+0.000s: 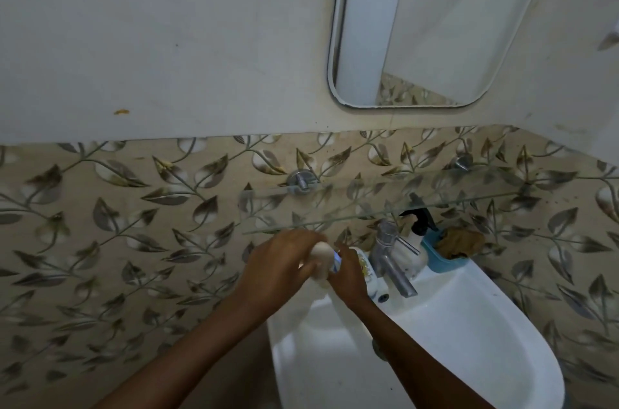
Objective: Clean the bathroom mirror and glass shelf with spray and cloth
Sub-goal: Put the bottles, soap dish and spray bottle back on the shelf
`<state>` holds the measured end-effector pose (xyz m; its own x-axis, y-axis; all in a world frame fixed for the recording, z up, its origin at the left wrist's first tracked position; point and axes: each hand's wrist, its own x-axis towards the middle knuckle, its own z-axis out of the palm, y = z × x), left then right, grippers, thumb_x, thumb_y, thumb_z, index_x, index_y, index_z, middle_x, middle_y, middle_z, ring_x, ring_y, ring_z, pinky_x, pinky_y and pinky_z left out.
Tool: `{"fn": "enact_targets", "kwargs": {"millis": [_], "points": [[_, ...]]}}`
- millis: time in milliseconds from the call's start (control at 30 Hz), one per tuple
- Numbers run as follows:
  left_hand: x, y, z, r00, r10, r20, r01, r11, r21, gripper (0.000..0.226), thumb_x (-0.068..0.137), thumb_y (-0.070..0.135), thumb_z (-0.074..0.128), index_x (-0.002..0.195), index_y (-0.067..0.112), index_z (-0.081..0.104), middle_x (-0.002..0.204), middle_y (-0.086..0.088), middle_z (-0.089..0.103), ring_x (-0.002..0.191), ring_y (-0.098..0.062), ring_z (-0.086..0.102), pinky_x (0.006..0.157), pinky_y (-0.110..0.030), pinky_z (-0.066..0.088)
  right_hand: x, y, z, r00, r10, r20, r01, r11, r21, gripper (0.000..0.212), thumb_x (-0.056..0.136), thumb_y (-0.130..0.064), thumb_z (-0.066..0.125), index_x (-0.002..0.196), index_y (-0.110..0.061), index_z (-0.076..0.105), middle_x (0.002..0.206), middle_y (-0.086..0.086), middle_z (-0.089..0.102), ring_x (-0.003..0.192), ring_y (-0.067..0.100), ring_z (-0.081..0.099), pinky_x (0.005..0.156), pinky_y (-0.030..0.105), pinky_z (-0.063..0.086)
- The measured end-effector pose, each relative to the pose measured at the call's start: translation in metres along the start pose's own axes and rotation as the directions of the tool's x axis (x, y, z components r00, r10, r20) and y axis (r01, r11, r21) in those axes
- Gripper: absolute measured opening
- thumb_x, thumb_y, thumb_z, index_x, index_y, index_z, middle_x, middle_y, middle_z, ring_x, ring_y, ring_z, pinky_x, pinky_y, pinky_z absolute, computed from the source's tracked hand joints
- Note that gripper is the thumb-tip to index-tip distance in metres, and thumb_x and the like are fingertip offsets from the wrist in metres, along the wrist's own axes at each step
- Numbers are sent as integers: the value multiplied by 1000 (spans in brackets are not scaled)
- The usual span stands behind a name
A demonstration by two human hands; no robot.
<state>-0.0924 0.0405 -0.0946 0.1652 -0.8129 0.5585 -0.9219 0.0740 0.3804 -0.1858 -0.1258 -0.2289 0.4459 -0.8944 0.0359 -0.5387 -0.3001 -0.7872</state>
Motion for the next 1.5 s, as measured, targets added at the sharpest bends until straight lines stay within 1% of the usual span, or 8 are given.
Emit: {"fn": "enact_targets", "kwargs": {"millis": [100, 267, 367, 500, 767, 967, 1067, 1500], "points": [[13, 21, -28, 999, 0, -49, -6, 991, -131, 38, 78, 31, 68, 115, 31, 60, 107, 14, 65, 92, -2, 58, 71, -12, 43, 9, 13, 10, 999, 33, -14, -31, 995, 99, 50, 70, -38, 63, 114, -15, 52, 111, 14, 59, 106, 28, 57, 90, 48, 48], [42, 25, -68, 972, -111, -206, 43, 950, -309, 38, 78, 23, 74, 110, 31, 56, 93, 25, 59, 83, 4, 59, 60, -15, 49, -8, -14, -2, 999, 17, -40, -13, 996, 94, 33, 81, -19, 66, 107, 0, 56, 104, 19, 60, 101, 31, 58, 80, 33, 42], [59, 6, -78, 964, -151, -221, 85, 956, -281, 35, 78, 20, 73, 107, 31, 56, 91, 26, 57, 80, 0, 60, 62, -18, 48, -7, -8, 3, 998, 20, -60, -13, 992, 124, 55, 76, -45, 66, 106, -1, 57, 100, 14, 59, 100, 30, 58, 80, 32, 41], [72, -25, -72, 963, -162, -214, 135, 981, -137, 37, 80, 17, 70, 116, 23, 59, 101, 6, 65, 80, -12, 57, 60, -20, 39, -6, -5, 9, 998, 11, -58, -4, 993, 119, 41, 77, -9, 71, 115, -4, 56, 110, 13, 60, 102, 24, 55, 82, 27, 39], [70, -44, -61, 953, -214, -214, 192, 974, -118, 54, 81, 15, 69, 130, 25, 48, 111, 2, 64, 91, -13, 58, 72, -29, 47, -8, -8, 11, 983, 41, -178, -28, 997, 77, 22, 79, -11, 68, 99, -5, 64, 98, 14, 68, 94, 30, 63, 73, 30, 43], [67, -47, -55, 944, -270, -191, 238, 955, -175, 81, 79, 15, 71, 142, 31, 24, 112, 0, 62, 89, -16, 62, 69, -36, 54, -48, -54, -49, 930, -108, -351, 179, 968, 176, 9, 75, -7, 72, 81, -13, 68, 62, 2, 59, 59, -2, 55, 58, 21, 41], [67, -49, -53, 940, -287, -187, 253, 950, -183, 84, 78, 16, 72, 144, 31, 21, 115, -3, 62, 90, -16, 63, 70, -38, 54, -67, -103, -103, 870, -238, -432, 338, 926, 170, 21, 75, -7, 72, 66, -15, 55, 53, -1, 50, 53, 5, 51, 50, 16, 34], [61, -50, -46, 933, -303, -192, 261, 941, -215, 97, 74, 10, 77, 147, 28, 16, 119, -10, 61, 93, -15, 59, 70, -27, 46, 13, -168, -122, 869, -317, -380, 387, 914, 122, 25, 77, -20, 69, 99, -9, 68, 83, 7, 66, 73, 23, 61, 68, 39, 50]]}}
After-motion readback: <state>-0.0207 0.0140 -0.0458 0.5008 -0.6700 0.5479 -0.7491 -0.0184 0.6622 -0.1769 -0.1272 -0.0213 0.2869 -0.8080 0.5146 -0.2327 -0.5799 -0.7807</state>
